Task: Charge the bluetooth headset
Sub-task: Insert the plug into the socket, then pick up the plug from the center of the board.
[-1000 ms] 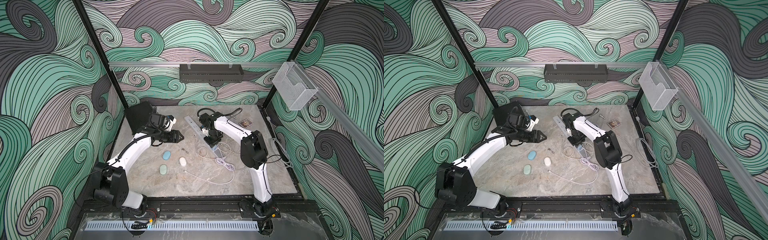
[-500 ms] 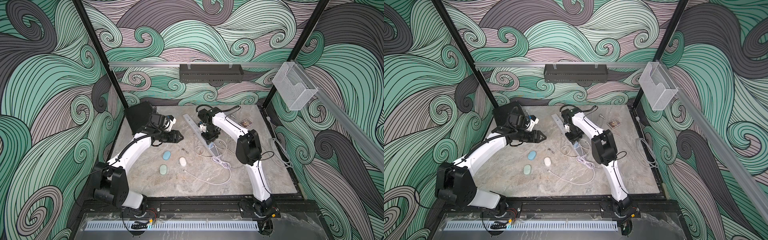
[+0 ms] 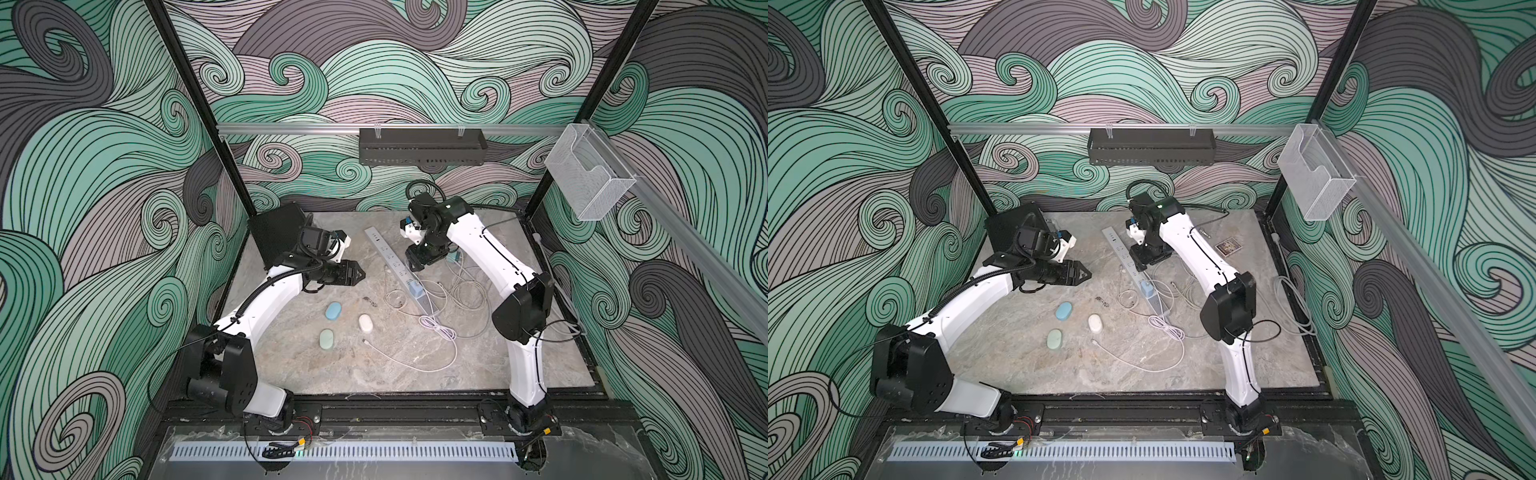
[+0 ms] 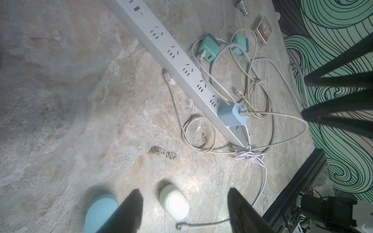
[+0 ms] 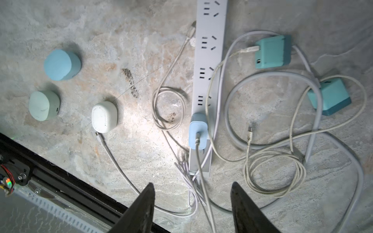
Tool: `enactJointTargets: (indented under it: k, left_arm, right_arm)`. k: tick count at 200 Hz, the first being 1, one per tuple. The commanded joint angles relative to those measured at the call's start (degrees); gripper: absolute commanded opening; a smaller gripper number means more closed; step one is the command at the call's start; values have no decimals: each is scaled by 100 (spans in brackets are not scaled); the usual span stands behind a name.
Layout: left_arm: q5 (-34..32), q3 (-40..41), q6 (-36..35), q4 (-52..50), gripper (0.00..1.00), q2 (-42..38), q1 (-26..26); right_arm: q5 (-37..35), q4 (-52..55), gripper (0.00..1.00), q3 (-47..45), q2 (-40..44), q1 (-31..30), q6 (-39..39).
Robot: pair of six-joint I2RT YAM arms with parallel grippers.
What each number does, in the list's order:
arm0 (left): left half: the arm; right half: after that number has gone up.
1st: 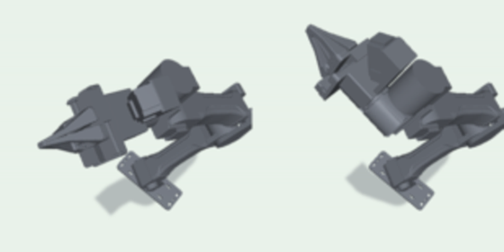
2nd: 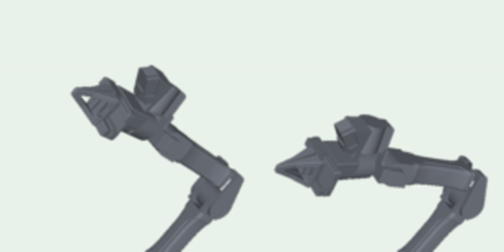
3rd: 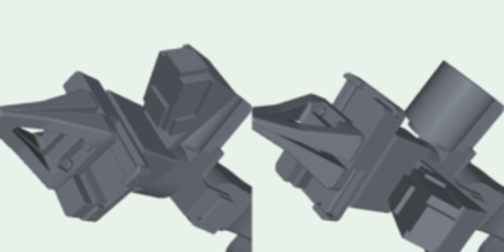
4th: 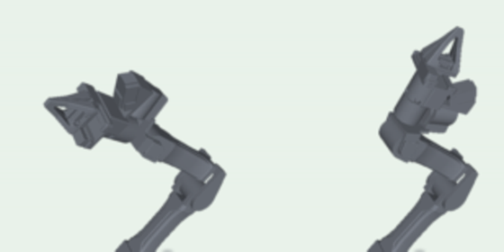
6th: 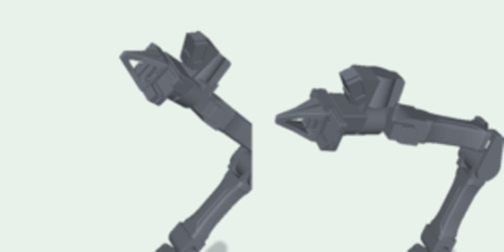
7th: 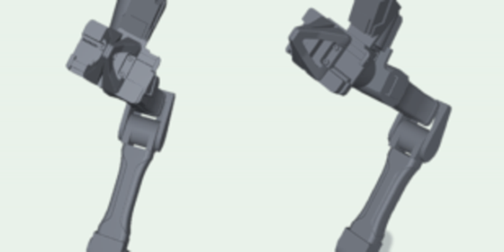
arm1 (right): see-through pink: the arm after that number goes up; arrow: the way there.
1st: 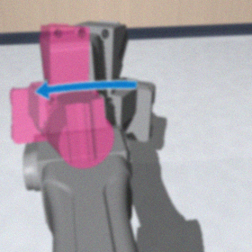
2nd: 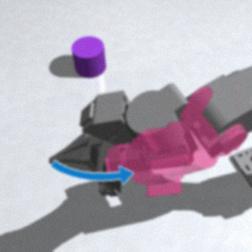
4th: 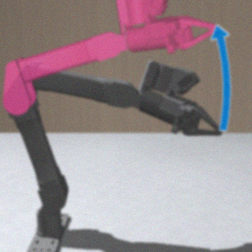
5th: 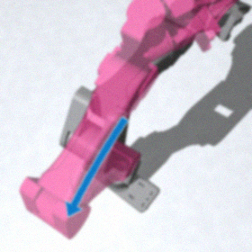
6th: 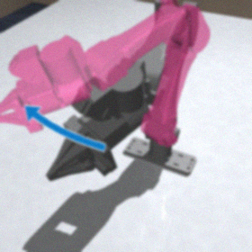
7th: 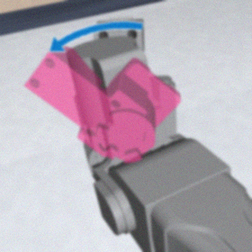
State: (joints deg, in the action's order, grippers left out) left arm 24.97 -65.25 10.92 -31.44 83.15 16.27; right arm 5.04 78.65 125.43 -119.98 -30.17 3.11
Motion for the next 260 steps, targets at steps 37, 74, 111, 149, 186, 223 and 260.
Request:
enactJointTargets:
  k: [37, 74, 111, 149, 186, 223, 260]
  left_arm:
    - [-10, -400, 226, 147, 67, 133, 205]
    - [15, -680, 294, 97, 66, 303, 211]
    - [-10, -673, 234, 115, 66, 255, 215]
    - [-116, -502, 135, 144, 66, 76, 213]
    - [-171, -348, 51, 188, 66, -63, 214]
    - [132, -271, 42, 342, 66, -125, 218]
    - [421, -150, 110, 644, 66, -385, 212]
  right_arm:
    - [-282, -1089, 59, -3, -620, 565, -1465]
    - [-550, -1830, 61, 218, -1095, 574, -2833]
    - [-1090, -2002, 63, 786, -1749, 549, -4032]
    - [-1720, -2110, 64, 836, -2040, 491, -4988]
    - [-1724, -2197, 66, 818, -2221, 477, -5378]
    - [-1551, -2262, 66, 868, -2384, 485, -5479]
    - [-1488, -2267, 67, 791, -2456, 486, -5657]
